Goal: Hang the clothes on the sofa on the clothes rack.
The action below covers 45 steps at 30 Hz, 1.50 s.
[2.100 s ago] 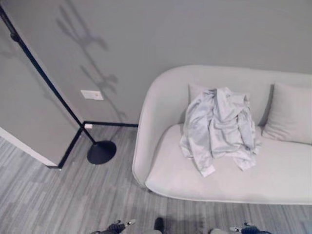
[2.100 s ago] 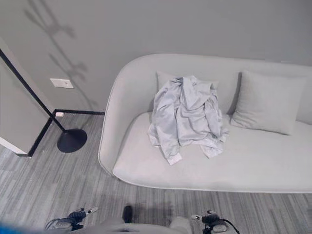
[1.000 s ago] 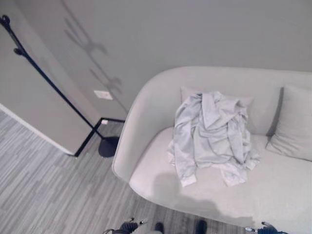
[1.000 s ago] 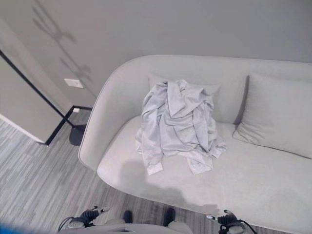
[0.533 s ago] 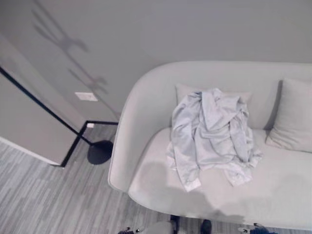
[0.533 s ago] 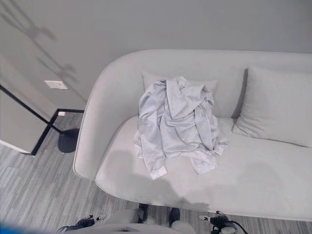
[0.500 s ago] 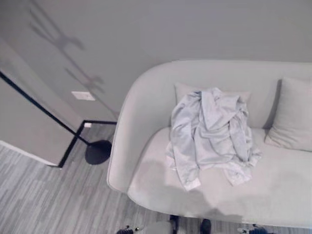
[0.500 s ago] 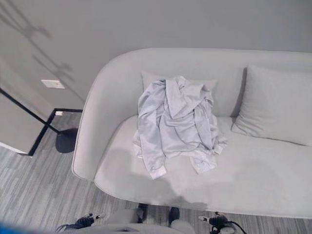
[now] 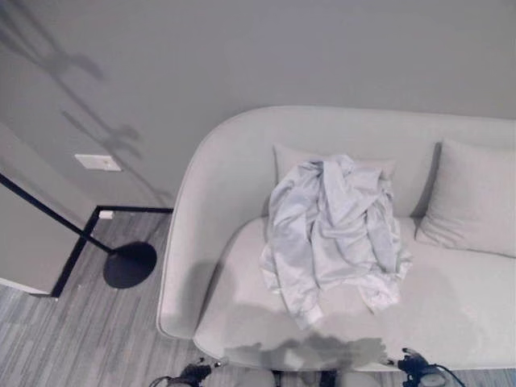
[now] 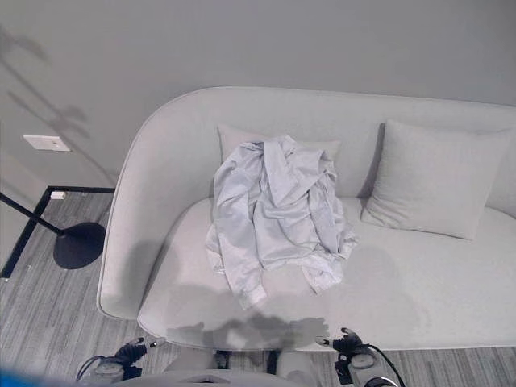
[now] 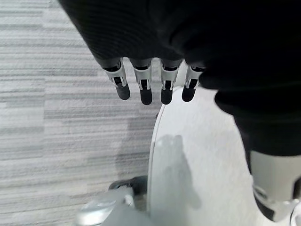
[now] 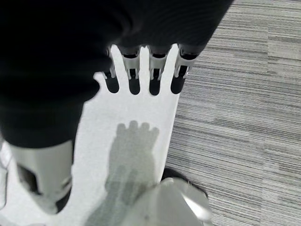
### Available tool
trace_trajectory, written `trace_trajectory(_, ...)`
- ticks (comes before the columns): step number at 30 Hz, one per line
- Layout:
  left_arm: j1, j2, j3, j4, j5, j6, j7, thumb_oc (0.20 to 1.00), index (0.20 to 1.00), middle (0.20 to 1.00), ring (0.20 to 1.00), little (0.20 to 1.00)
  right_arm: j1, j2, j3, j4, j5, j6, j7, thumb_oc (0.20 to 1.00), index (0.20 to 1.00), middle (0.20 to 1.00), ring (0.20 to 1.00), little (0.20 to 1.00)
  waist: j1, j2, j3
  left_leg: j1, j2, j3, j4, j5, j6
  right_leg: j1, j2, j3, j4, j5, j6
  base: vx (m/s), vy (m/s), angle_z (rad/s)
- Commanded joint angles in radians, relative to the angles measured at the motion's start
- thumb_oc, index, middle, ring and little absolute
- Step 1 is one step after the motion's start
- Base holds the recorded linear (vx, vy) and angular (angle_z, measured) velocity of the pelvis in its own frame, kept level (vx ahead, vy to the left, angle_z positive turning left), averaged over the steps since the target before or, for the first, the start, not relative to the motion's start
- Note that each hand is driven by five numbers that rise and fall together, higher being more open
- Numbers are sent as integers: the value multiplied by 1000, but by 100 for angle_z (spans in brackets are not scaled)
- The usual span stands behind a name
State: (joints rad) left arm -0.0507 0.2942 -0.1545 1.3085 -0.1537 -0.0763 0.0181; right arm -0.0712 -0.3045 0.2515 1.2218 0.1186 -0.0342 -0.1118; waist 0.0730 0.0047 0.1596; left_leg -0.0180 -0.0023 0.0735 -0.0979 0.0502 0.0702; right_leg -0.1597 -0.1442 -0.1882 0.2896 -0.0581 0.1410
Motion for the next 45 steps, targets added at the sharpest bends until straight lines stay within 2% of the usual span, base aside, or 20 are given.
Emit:
trace_trajectory(1,-29,10,-3,23,-19,-6,12,1000,1000,1000,1000,1000,0,-47,4,-51,3,-27,-10,1000,1000,1000,1000,1000,19,13,-10,-10,-9,-67,12,-19,-97,21,-23,3,-128,70,35,118,-148,-3)
trace_trajectory(2,-34,12,-6,20,-24,-9,16,1000,1000,1000,1000,1000,-2,-50,-2,-51,4,-26,-11,1000,1000,1000,1000,1000,14,11,-7,-2,-4,-75,12,-27,-102,-7,-38,23,-170,101,49,90,-101,-5)
trace_trajectory(3,-34,12,-6,20,-24,-9,16,1000,1000,1000,1000,1000,-2,-50,-2,-51,4,-26,-11,1000,1000,1000,1000,1000,15,12,-5,1,-3,-74,12,-29,-102,-4,-37,24,-171,101,49,98,-107,-3)
trace_trajectory(7,-45,13,-6,5,-28,-21,25,1000,1000,1000,1000,1000,12,-51,-11,-51,0,-19,-15,1000,1000,1000,1000,1000,-15,5,7,46,11,-95,11,-53,-119,-49,-60,69,-290,179,91,144,-188,11)
trace_trajectory(8,-52,12,-13,-5,-33,-23,27,1000,1000,1000,1000,1000,19,-53,-9,-50,-6,-17,-15,1000,1000,1000,1000,1000,-28,-6,11,67,19,-99,11,-62,-133,-46,-65,67,-302,197,101,137,-223,25)
trace_trajectory(9,-52,12,-13,-5,-33,-23,27,1000,1000,1000,1000,1000,19,-53,-9,-50,-6,-17,-15,1000,1000,1000,1000,1000,-30,-5,13,68,20,-100,11,-63,-133,-43,-65,65,-303,197,101,151,-273,34)
trace_trajectory(11,-64,14,-19,-15,-33,-31,33,1000,1000,1000,1000,1000,20,-51,-5,-45,-12,-17,-17,1000,1000,1000,1000,1000,-26,-30,7,75,19,-108,11,-72,-148,-3,-77,45,-334,214,114,136,-304,49)
trace_trajectory(12,-66,3,-22,-9,-35,-32,34,1000,1000,1000,1000,1000,17,-50,2,-29,-25,-13,-12,1000,1000,1000,1000,1000,-25,-41,-7,82,45,-106,11,-74,-168,28,-66,31,-350,217,117,130,-318,41)
trace_trajectory(14,-66,-3,-23,-5,-36,-32,33,1000,1000,1000,1000,1000,16,-51,5,-25,-25,-15,-10,1000,1000,1000,1000,1000,-25,-43,-12,80,58,-106,11,-72,-178,39,-60,20,-355,214,116,100,-281,14)
trace_trajectory(18,-67,-26,-47,9,-26,-27,33,1000,1000,1000,1000,1000,11,-58,4,-18,-5,-19,-14,1000,1000,1000,1000,1000,-35,-38,-18,60,106,-119,11,-56,-205,63,-18,-1,-345,165,94,41,-268,14)
trace_trajectory(19,-71,-33,-58,4,-24,-27,32,1000,1000,1000,1000,1000,10,-67,2,-13,2,-20,-16,1000,1000,1000,1000,1000,-38,-30,-15,49,115,-129,11,-38,-206,72,-3,-9,-350,151,85,48,-216,27)
trace_trajectory(22,-72,-42,-63,2,-26,-27,34,1000,1000,1000,1000,1000,10,-78,1,-8,5,-21,-16,1000,1000,1000,1000,1000,-44,-27,-17,47,110,-145,11,-30,-204,84,3,-22,-363,148,79,44,-70,14)
trace_trajectory(23,-73,-46,-66,1,-28,-27,33,1000,1000,1000,1000,1000,12,-80,0,-8,5,-20,-16,1000,1000,1000,1000,1000,-47,-23,-21,30,101,-150,11,-18,-200,88,4,-27,-370,145,80,63,19,21)
trace_trajectory(24,-71,-52,-73,0,-26,-23,26,1000,1000,1000,1000,1000,7,-87,-1,-3,5,-19,-20,1000,1000,1000,1000,1000,-40,-18,-20,-11,74,-162,11,-12,-193,100,6,-20,-377,136,77,63,19,27)
trace_trajectory(26,-68,-54,-77,1,-22,-24,24,1000,1000,1000,1000,1000,10,-88,-4,-3,4,-19,-17,1000,1000,1000,1000,1000,-42,-14,-25,-16,65,-162,11,-14,-188,106,7,-19,-377,136,79,103,55,11)
trace_trajectory(27,-65,-52,-83,9,-1,-25,18,1000,1000,1000,1000,1000,12,-84,-9,-4,10,-24,-19,1000,1000,1000,1000,1000,-46,-4,-36,-11,56,-138,11,-19,-185,109,5,-17,-377,139,82,125,71,-2)
trace_trajectory(35,-65,-30,-77,-6,11,-33,30,1000,1000,1000,1000,1000,14,-76,-1,-62,15,-35,-31,1000,1000,1000,1000,1000,-49,0,-32,9,43,-100,11,-36,-174,98,-9,10,-377,151,84,64,64,-16)
trace_trajectory(39,-75,-8,-71,-48,4,-41,48,1000,1000,1000,1000,1000,11,-100,1,-153,-7,-39,-44,1000,1000,1000,1000,1000,-47,-3,-25,6,42,-95,11,-39,-171,87,-13,16,-377,155,90,13,17,-9)
trace_trajectory(44,-88,45,-51,-161,12,-69,90,1000,1000,1000,1000,1000,11,-176,-46,-358,-28,-64,-71,1000,1000,1000,1000,1000,-52,-3,-16,3,46,-88,11,-42,-173,72,-20,22,-377,158,99,3,4,-11)
trace_trajectory(45,-108,74,-45,-227,7,-81,110,1000,1000,1000,1000,1000,-10,-212,-59,-427,-37,-75,-83,1000,1000,1000,1000,1000,-55,-1,-7,-2,48,-86,11,-40,-174,62,-24,25,-377,162,103,-45,-3,-7)
